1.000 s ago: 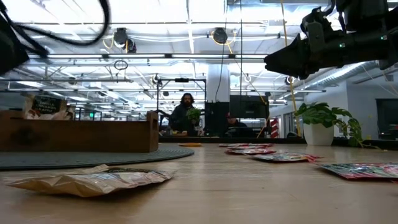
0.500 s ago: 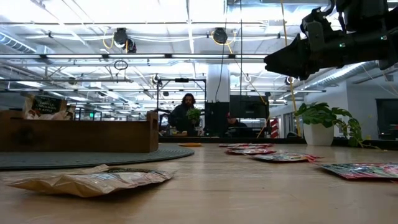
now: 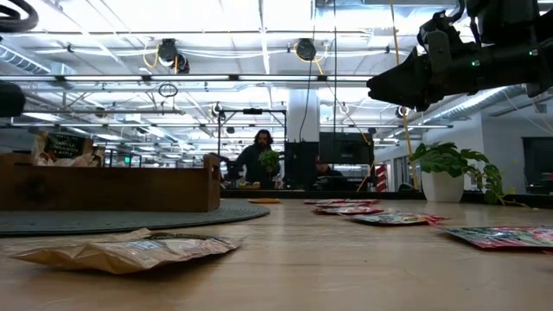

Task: Pick & Place Tea
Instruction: Put the brown tea bag into the left section of the wooden organizer

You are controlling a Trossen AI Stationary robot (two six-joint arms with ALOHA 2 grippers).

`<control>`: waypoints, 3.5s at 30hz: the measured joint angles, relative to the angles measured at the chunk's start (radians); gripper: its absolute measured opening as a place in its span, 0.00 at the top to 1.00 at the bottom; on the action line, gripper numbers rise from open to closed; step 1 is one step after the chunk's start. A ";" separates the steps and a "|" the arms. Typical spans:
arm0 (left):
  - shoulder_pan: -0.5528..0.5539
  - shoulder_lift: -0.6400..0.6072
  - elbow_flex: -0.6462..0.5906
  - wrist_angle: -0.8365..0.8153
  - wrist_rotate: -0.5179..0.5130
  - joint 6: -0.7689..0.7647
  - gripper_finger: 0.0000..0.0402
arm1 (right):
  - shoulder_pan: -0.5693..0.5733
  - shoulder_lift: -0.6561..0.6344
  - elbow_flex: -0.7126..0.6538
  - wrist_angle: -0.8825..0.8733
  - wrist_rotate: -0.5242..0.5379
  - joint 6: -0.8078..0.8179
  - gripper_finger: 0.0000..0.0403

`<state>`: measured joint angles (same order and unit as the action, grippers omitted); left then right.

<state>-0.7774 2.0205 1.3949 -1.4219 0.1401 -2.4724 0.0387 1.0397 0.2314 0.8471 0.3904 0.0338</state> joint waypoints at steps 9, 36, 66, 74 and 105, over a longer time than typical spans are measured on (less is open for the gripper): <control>-0.031 0.005 -0.095 0.155 0.087 -0.036 0.34 | 0.000 0.000 0.000 0.000 -0.001 0.000 0.47; -0.027 -0.073 -0.008 0.394 -0.190 -0.054 0.34 | 0.000 0.000 0.000 -0.003 0.000 0.026 0.47; -0.009 0.087 -0.002 0.598 -0.041 -0.021 0.67 | 0.000 0.000 0.000 -0.008 -0.003 0.014 0.47; -0.008 0.087 -0.002 0.592 -0.063 0.096 0.96 | 0.000 0.000 0.000 -0.008 -0.003 0.015 0.47; 0.187 -0.216 -0.261 -0.111 -0.643 0.350 0.99 | 0.000 0.000 0.000 -0.009 0.002 0.029 0.47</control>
<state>-0.5906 1.8044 1.1342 -1.5333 -0.5031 -2.1220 0.0391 1.0397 0.2310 0.8385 0.3927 0.0631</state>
